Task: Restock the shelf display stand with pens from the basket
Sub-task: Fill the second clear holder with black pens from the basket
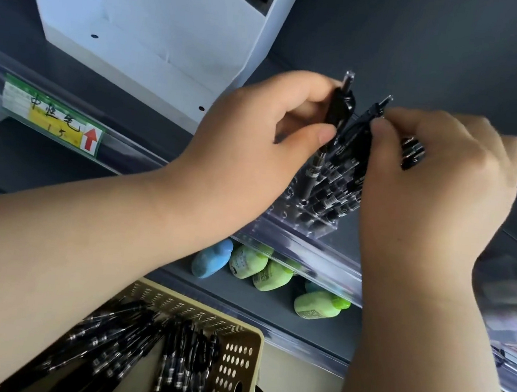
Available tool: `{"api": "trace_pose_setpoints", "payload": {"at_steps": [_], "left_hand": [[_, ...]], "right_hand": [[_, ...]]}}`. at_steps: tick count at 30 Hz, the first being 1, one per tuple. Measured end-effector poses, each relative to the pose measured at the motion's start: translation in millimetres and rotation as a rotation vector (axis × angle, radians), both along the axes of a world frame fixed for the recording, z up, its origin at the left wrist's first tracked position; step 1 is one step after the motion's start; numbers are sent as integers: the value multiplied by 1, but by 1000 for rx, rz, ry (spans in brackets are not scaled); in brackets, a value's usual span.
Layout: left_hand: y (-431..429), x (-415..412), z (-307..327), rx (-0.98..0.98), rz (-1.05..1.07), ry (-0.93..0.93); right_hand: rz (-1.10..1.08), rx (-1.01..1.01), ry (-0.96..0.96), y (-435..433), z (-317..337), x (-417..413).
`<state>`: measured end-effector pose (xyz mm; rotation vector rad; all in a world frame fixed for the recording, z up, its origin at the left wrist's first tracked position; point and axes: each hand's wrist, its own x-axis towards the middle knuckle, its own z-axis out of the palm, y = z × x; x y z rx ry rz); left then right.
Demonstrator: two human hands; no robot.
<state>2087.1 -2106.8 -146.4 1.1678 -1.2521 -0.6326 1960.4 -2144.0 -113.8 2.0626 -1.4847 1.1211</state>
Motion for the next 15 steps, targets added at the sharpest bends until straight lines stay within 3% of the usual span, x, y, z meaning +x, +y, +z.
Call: {"api": "trace_pose_setpoints", "payload": {"at_steps": [7, 15], "left_hand": [[-7, -6, 1, 29, -53, -86], [-14, -14, -5, 49, -57, -178]], "right_hand": [[31, -81, -105, 3, 1, -4], [23, 61, -120, 12, 3, -16]]}}
